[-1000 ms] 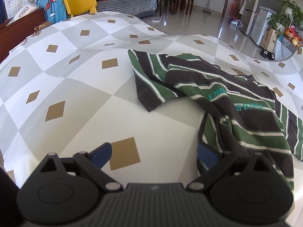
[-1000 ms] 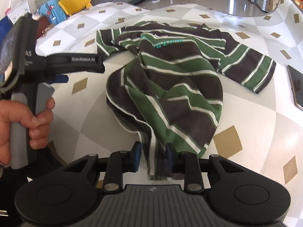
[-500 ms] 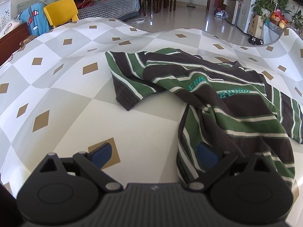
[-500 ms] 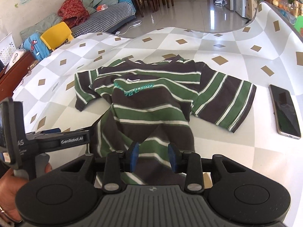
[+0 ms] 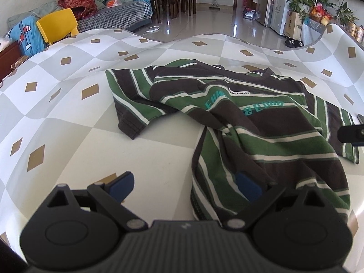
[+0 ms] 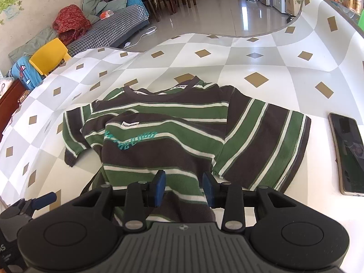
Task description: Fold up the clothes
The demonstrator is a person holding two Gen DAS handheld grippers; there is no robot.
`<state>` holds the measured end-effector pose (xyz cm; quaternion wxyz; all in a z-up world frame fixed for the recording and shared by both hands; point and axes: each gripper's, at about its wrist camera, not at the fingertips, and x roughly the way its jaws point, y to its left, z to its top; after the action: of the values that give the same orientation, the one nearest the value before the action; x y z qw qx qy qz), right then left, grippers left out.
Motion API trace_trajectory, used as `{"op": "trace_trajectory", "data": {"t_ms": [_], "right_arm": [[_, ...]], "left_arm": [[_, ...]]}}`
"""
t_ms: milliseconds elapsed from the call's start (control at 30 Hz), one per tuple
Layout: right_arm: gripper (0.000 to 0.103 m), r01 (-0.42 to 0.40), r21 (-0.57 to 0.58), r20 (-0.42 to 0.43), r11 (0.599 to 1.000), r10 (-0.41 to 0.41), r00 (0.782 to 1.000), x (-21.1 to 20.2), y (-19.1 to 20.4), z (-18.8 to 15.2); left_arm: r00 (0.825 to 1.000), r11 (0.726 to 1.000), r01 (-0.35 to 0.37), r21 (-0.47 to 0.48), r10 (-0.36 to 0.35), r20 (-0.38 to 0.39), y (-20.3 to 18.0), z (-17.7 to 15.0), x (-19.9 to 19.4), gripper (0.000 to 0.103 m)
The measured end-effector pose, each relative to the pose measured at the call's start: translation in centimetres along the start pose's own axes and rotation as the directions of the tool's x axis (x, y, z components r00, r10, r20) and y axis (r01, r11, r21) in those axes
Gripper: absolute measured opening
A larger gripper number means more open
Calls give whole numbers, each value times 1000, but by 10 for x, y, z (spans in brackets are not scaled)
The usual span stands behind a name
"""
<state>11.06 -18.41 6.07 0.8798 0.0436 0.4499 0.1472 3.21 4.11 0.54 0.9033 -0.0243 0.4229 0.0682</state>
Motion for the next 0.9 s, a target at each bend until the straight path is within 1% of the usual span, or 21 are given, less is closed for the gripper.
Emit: {"op": "trace_trajectory", "data": {"t_ms": [133, 333, 467, 600, 767, 900], "right_arm": [[36, 15, 28, 4, 999, -15, 1000, 17, -9, 12], [36, 35, 38, 11, 999, -36, 999, 40, -18, 26], [36, 35, 32, 27, 999, -36, 999, 51, -20, 35], [36, 23, 48, 37, 999, -25, 999, 62, -22, 43], [36, -1, 58, 44, 998, -1, 999, 76, -21, 51], [36, -1, 63, 26, 998, 0, 1000, 91, -21, 56]], "left_arm": [[1000, 1000, 1, 9, -1, -11, -2, -1, 4, 98], [1000, 1000, -8, 22, 9, -13, -3, -3, 8, 98], [1000, 1000, -28, 2, 28, 10, -1, 0, 7, 99], [997, 997, -69, -18, 70, 27, 1, 5, 11, 102], [997, 997, -80, -18, 80, -5, 1, 7, 23, 102], [996, 996, -89, -4, 89, -18, -1, 8, 29, 102]]}}
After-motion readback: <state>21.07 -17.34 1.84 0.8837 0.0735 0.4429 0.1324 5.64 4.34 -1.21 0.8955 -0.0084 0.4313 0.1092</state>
